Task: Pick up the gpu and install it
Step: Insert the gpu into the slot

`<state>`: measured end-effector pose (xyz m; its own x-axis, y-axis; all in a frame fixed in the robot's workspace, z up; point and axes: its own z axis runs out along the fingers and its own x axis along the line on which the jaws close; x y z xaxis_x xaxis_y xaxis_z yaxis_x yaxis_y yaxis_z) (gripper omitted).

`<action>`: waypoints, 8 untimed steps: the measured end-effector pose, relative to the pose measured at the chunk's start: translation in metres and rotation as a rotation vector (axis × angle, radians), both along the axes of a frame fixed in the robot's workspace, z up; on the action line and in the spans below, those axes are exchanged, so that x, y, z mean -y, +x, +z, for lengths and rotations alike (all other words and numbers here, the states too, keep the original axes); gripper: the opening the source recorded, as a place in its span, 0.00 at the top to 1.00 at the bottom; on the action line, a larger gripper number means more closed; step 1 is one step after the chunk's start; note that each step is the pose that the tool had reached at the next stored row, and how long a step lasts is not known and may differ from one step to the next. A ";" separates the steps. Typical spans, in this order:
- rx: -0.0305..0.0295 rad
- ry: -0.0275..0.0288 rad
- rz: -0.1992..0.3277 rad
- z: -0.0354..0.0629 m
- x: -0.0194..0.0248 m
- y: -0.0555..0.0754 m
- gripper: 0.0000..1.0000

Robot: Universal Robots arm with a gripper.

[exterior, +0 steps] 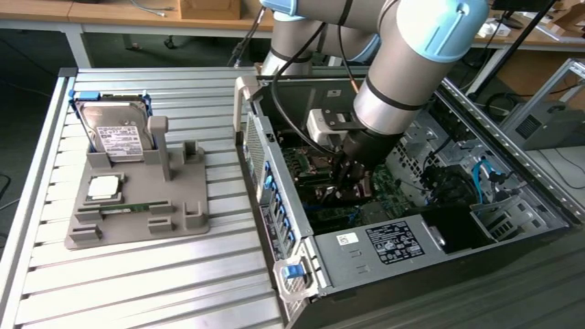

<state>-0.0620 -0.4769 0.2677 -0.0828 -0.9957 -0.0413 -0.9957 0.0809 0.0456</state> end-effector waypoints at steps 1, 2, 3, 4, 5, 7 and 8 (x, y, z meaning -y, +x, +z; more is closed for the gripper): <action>0.0000 -0.0001 0.000 -0.0001 0.0000 0.000 0.73; 0.0000 0.0000 0.000 -0.0002 -0.0001 0.000 0.73; 0.0000 0.0000 0.000 -0.0003 -0.0001 0.000 0.73; 0.0001 0.0001 0.000 -0.0003 -0.0002 0.000 0.73; 0.0001 0.0002 0.000 -0.0003 -0.0002 0.000 0.73; 0.0001 0.0007 0.000 -0.0003 -0.0007 0.000 0.73; 0.0000 0.0008 0.000 -0.0003 -0.0008 0.000 0.73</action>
<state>-0.0619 -0.4760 0.2674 -0.0827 -0.9957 -0.0421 -0.9957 0.0808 0.0456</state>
